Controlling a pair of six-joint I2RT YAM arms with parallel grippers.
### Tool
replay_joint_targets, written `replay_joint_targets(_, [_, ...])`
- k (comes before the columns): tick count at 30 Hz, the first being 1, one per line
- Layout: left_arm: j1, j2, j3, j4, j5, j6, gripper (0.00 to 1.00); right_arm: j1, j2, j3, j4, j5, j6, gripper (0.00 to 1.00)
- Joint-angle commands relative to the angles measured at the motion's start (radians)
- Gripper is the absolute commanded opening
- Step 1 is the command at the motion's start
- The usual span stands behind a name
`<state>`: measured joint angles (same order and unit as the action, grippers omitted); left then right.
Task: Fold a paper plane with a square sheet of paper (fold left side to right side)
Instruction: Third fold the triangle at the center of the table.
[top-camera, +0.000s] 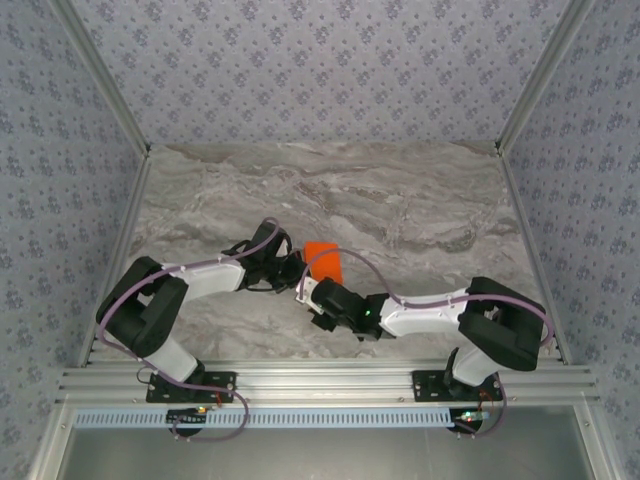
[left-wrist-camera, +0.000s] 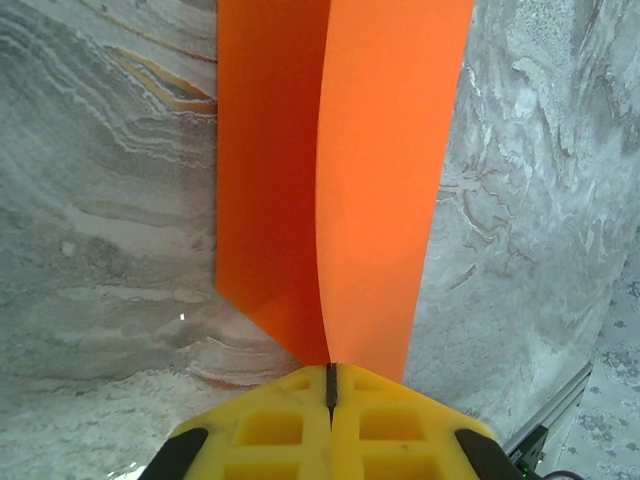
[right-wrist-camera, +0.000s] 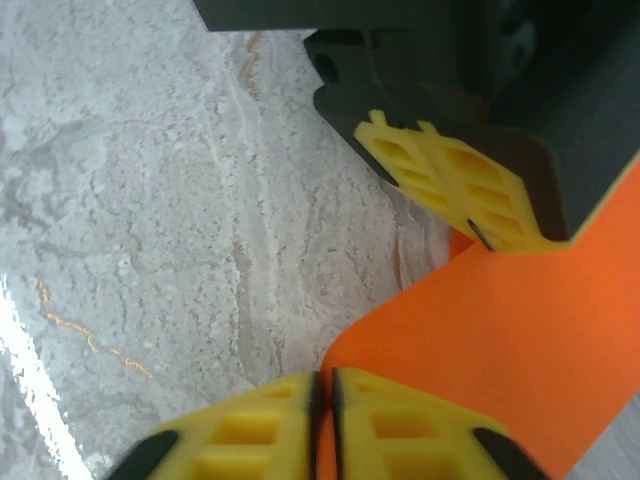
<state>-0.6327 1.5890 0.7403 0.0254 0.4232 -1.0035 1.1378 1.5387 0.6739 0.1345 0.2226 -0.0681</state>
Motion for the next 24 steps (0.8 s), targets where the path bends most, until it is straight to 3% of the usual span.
replay_joint_targets(1, [0.019, -0.035, 0.003, -0.03, 0.009, 0.027, 0.05, -0.021, -0.022, 0.008, -0.037, -0.085, 0.023, 0.0])
replay_joint_targets(7, [0.06, -0.107, 0.032, -0.141, -0.016, 0.112, 0.36, -0.08, -0.023, 0.006, -0.052, -0.243, 0.057, 0.0])
replay_joint_targets(9, [0.073, -0.134, 0.067, -0.213, -0.043, 0.16, 0.4, -0.102, -0.024, 0.012, -0.057, -0.294, 0.071, 0.0])
replay_joint_targets(14, [0.08, -0.094, 0.174, -0.268, -0.007, 0.254, 0.33, -0.168, -0.021, 0.026, -0.064, -0.409, 0.122, 0.0])
replay_joint_targets(24, [0.062, 0.227, 0.413, -0.265, 0.099, 0.338, 0.21, -0.257, 0.024, 0.057, -0.068, -0.564, 0.188, 0.0])
